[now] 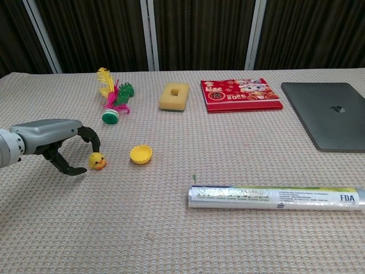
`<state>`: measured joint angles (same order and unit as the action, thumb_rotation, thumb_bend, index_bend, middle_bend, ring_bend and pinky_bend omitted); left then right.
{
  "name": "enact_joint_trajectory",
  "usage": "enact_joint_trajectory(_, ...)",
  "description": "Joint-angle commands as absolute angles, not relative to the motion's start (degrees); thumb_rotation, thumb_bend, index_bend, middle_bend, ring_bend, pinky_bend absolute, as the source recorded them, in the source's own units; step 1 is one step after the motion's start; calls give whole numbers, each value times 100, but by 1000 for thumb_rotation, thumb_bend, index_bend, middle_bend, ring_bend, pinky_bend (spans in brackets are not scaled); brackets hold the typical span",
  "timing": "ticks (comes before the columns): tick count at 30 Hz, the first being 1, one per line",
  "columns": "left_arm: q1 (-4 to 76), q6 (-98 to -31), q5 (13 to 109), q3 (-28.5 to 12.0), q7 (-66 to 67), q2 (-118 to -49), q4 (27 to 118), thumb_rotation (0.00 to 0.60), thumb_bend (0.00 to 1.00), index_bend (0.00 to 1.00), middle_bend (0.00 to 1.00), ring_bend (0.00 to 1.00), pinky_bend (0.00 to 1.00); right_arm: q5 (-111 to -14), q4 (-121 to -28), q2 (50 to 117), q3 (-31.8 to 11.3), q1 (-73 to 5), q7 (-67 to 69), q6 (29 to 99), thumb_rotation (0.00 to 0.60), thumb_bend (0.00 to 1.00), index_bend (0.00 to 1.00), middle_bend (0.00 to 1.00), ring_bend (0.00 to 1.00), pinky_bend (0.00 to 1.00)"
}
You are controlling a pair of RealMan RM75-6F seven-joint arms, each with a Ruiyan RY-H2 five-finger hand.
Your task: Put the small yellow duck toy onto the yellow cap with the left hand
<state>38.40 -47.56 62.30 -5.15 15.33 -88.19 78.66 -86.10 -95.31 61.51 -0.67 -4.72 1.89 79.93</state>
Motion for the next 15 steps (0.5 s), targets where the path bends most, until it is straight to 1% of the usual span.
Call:
enact_joint_trajectory(1, 3855, -4768, 6232, -533, 1533, -8824, 7862, 600, 314, 371, 186, 167, 81, -8612, -9530, 6150, -67, -471, 191, 7995, 600, 27, 454, 166, 0, 0)
enact_joint_trajectory(15, 3920, -4761, 6172, -546, 1587, -8846, 7887, 600, 318, 383, 189, 168, 86, -8617, -9526, 6148, -66, -468, 232, 7998, 600, 27, 454, 166, 0, 0)
